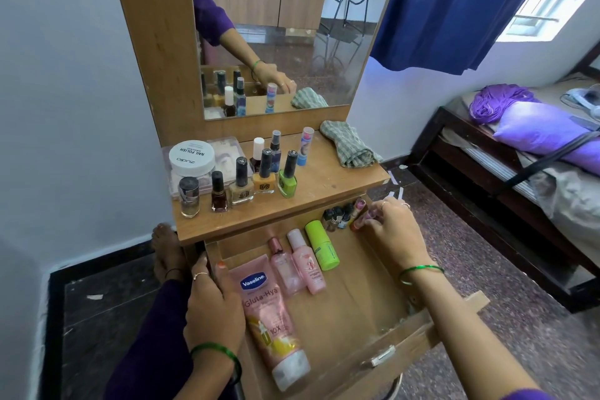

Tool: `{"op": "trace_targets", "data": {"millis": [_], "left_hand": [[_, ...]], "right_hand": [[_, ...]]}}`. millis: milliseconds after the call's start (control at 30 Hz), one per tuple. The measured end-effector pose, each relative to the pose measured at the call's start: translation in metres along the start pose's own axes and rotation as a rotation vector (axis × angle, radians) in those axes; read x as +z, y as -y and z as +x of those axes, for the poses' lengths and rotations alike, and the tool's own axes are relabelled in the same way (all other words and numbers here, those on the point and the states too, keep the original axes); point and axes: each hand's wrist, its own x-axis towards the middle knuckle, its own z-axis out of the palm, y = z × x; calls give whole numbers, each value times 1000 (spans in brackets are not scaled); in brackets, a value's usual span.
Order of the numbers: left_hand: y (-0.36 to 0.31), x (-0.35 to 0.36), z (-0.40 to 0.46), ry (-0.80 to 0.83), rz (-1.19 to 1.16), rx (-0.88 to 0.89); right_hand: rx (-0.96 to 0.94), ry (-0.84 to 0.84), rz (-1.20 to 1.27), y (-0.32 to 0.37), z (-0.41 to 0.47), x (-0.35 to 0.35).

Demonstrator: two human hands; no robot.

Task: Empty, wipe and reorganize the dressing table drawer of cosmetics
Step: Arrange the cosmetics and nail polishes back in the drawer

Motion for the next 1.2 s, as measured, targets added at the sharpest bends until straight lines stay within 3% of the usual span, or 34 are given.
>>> {"op": "trace_targets", "data": {"millis": [367,533,733,833,933,1100,1200], "left_hand": [[-1,-2,-1,-4,-13,11],[-1,-1,-4,-10,-19,40],[-2,-3,-4,-3,-25,35],[-2,-4,-4,-11,-12,40],[-3,-3,-5,-19,6,44],[-4,-4,-6,-33,34,43],[-6,-5,-7,-33,45,38]], "right_hand": [[5,-57,-108,4,-2,10],[21,-12,-44,4,-2,7],[-5,-356,177,29,6,-24],[-117,-419,249,62,27,-49],[-288,-277,261,95,53,-64],[-367,187,71,131,89,-66],[-364,250,9,137,94,-56]]}}
